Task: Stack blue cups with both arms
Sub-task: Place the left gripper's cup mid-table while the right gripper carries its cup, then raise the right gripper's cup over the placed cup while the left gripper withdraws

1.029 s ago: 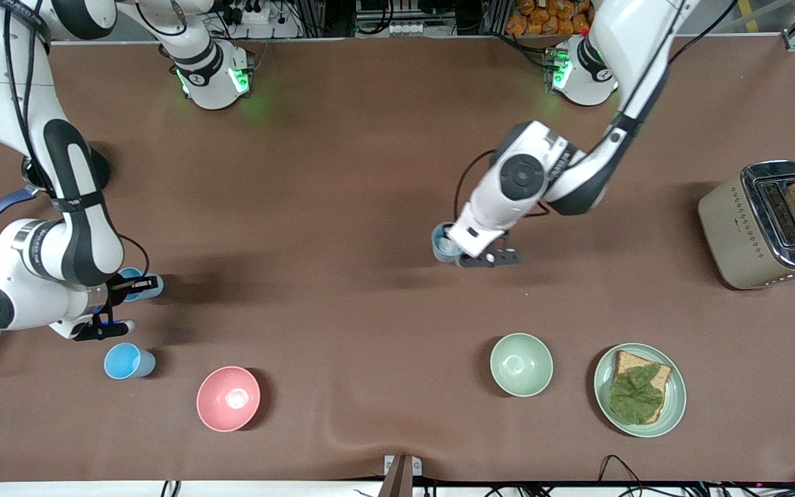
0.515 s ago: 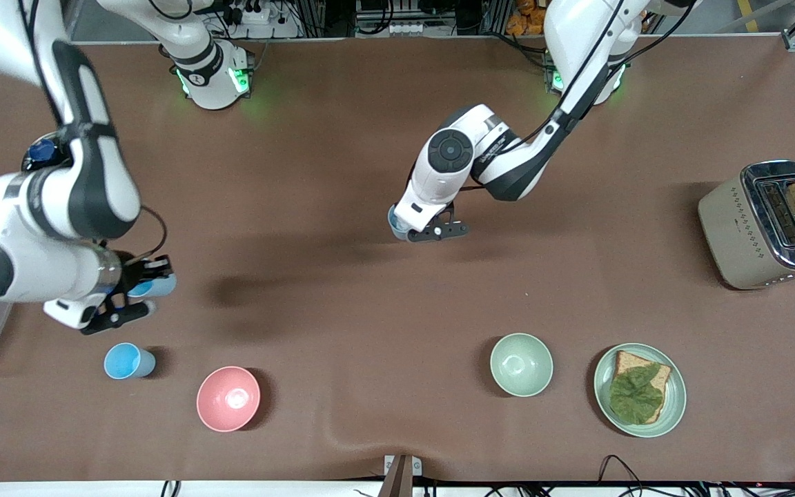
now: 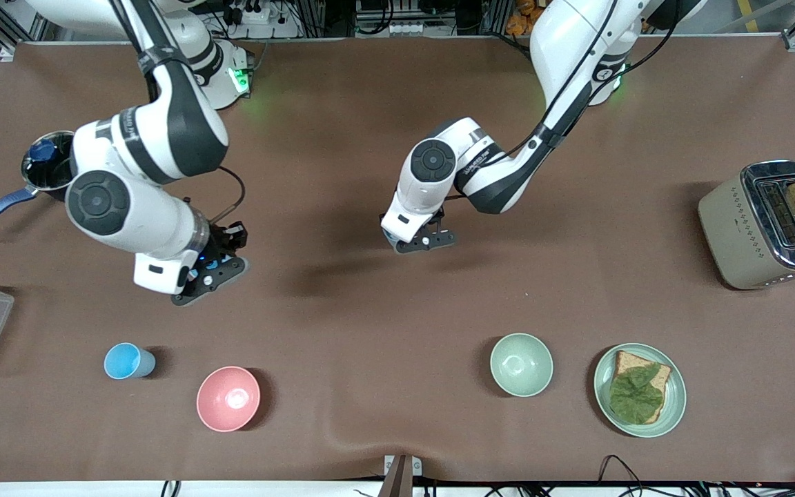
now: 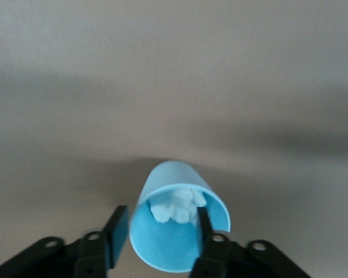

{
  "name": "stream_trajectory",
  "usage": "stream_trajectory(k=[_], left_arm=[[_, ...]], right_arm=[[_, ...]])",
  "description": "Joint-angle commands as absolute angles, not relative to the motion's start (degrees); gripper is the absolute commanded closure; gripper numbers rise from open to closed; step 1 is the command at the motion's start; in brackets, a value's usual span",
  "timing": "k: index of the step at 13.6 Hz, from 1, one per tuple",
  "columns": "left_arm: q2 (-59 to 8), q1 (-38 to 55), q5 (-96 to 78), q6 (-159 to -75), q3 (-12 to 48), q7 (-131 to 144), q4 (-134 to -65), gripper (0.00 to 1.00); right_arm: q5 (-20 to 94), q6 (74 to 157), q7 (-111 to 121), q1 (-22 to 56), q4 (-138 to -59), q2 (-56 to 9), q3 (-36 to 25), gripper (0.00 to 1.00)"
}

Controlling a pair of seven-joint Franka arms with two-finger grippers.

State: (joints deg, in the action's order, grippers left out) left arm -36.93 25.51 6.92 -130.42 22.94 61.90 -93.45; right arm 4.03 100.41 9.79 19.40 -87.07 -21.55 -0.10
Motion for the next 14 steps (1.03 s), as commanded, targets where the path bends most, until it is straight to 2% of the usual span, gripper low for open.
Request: stream_trajectory(k=[1,4,7,11,14], left_arm=[[-30.2,21.8,8.4,-124.7,22.6,63.2,-93.3,0.0],[-21.2,14.7,14.6,-118.0,22.3,60.2,-93.3,0.0],[-16.0,6.0,14.5,-114.9,22.3,47.8,-93.3,0.0],[-10.6,-5.0,4.8,-110.6,22.9,38.1,-92.6,0.0],[-10.2,-8.7,3.3,-100.5,22.4,26.7,-86.0,0.0]], right_arm=[[3.6,101.9,2.8,22.9,-86.1,-21.8,-0.6,1.0],[3.6,105.5,-5.5,28.6,-86.2,-22.4,-0.6,1.0],[3.3,109.5,-17.1,34.8,-86.2,-24.4,-0.7,1.0],[3.0,110.7,-30.9,41.2,-83.1,-29.8,-0.7,1.0],[2.8,111.2,-46.3,45.8,-80.8,-33.1,-0.7,1.0]])
